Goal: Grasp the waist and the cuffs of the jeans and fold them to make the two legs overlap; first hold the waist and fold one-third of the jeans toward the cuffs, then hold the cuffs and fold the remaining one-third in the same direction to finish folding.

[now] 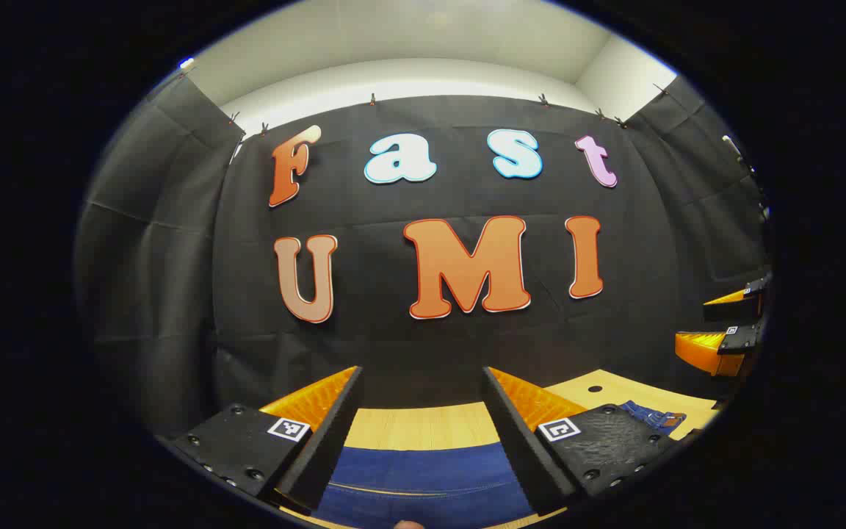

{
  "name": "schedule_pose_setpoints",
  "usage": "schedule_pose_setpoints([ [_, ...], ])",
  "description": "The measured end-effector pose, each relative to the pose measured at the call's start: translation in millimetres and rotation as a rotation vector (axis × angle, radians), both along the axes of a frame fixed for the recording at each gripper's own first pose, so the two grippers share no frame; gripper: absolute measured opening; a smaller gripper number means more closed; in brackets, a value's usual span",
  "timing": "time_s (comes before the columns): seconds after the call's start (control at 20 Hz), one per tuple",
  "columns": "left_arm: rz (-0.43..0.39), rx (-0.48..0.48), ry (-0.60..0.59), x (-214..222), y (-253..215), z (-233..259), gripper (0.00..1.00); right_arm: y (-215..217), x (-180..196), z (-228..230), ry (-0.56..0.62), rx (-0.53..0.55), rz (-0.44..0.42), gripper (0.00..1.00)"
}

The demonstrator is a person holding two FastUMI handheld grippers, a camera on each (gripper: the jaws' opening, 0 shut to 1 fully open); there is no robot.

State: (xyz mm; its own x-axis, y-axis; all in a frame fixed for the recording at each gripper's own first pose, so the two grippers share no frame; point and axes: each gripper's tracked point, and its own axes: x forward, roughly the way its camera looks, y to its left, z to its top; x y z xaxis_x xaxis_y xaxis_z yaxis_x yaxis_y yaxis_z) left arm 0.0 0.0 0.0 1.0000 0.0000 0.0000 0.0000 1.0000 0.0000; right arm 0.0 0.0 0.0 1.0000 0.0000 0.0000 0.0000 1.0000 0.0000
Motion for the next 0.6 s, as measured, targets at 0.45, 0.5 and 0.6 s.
schedule_pose_setpoints([
  [0.45,0.052,-0.053,-0.013,28.9,-9.3,-2.7,0.98,-3.9,33.6,1.8,-0.015,0.022,0.034,0.97],
  [0.5,0.056,-0.053,-0.010,32.3,-11.5,-3.8,0.99,-3.3,35.0,0.0,-0.015,0.022,0.043,0.97],
  [0.6,0.048,-0.049,-0.010,36.8,-18.6,-7.1,1.00,-9.2,38.6,-1.6,-0.016,0.016,0.035,0.97],
])
